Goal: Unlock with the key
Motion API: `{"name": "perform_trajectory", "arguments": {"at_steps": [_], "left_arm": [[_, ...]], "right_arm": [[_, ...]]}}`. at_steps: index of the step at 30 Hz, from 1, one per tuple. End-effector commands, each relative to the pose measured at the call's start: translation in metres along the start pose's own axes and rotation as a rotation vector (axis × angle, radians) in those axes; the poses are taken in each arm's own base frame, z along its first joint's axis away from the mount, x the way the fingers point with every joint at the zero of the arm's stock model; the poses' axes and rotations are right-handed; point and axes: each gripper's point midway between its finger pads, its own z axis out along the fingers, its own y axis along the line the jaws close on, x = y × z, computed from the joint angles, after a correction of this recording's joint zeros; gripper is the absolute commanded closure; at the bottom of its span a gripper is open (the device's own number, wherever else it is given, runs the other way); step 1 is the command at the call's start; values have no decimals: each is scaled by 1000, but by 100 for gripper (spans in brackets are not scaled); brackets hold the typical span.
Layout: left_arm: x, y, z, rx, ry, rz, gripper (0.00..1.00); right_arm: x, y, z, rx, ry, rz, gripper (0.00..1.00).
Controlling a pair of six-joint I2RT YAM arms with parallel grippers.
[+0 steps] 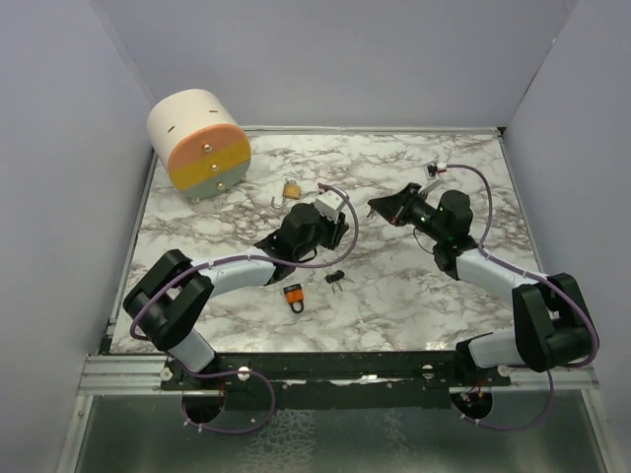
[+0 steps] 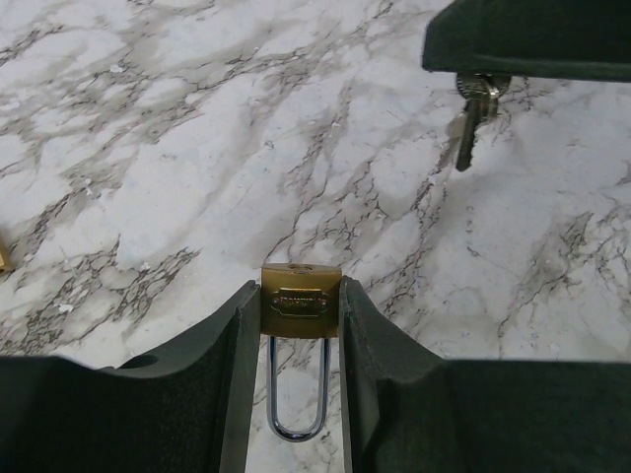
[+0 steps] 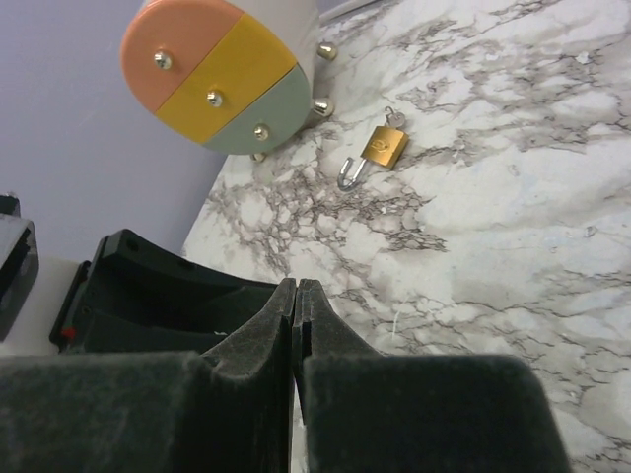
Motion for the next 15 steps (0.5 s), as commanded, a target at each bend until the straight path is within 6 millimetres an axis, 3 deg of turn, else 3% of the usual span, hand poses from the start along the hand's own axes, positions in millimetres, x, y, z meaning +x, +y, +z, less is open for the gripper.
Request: {"name": "perform_trajectory", "arguments": {"at_steps": [1, 15], "left_arm": [[-30, -21, -6, 96, -169, 60, 100], [-45, -40, -30, 173, -336, 156, 100]], "right_arm": [[-8, 8, 6, 15, -88, 14, 99], [9, 23, 10, 59, -149, -29, 99]]}}
